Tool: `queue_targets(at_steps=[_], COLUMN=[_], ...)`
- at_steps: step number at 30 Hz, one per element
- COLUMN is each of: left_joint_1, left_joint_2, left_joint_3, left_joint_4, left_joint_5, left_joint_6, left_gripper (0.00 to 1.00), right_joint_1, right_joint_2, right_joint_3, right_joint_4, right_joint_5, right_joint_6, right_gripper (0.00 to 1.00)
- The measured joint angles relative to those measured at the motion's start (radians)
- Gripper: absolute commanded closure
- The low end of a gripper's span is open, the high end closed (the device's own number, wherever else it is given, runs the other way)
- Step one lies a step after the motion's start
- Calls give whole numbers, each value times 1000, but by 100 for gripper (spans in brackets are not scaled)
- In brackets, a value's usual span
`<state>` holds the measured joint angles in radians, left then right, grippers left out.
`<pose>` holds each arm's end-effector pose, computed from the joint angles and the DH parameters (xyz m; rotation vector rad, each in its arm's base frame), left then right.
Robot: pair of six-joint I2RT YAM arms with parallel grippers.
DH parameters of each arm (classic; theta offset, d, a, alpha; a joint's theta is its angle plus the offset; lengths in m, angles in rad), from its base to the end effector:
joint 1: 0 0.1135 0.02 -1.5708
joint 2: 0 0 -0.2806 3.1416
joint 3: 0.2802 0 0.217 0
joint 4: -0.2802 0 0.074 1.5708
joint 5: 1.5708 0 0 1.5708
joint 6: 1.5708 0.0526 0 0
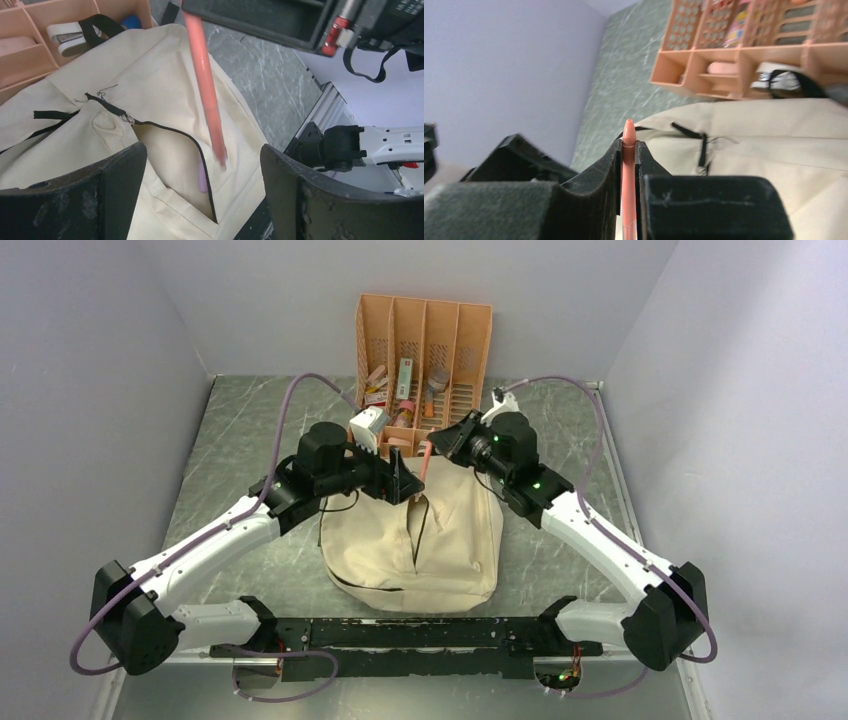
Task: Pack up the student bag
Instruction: Pick up the stationery from the center of the board.
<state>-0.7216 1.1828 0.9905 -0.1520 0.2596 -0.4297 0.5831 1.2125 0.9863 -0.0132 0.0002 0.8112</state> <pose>0.1769 -0.1736 0.3502 0.4801 1.9828 -1.0008 0.2181 0.1439 0.3580 0.2192 1.9118 0.9700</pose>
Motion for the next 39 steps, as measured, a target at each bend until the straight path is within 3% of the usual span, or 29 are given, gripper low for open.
queue_targets(at_steps=[4, 8, 18, 20, 31, 39], left_joint_1=[0, 0, 0, 0, -2, 10], left_joint_2=[16, 16, 16, 18, 27, -37], left_joint_3=[0, 0, 0, 0, 3, -84], left_joint_4=[10, 37, 53, 52, 18, -158], left_joint_5=[14, 15, 11, 8, -33, -301], left_joint_6=[-11, -31, -60, -61, -56, -96], left_gripper=[15, 24, 83, 93, 95, 95], right_joint_1=[52, 93, 132, 132, 134, 177], right_joint_2=[19, 18, -33, -46, -87, 16], right_joint_3=[-2, -7, -58, -64, -42, 101], right_joint_4=[48, 87, 106, 101, -53, -331], right_joint_5=[-36, -61, -75, -67, 16, 143], right_joint_6=[40, 70, 93, 90, -31, -140], right_gripper=[100, 100, 100, 93, 37, 19])
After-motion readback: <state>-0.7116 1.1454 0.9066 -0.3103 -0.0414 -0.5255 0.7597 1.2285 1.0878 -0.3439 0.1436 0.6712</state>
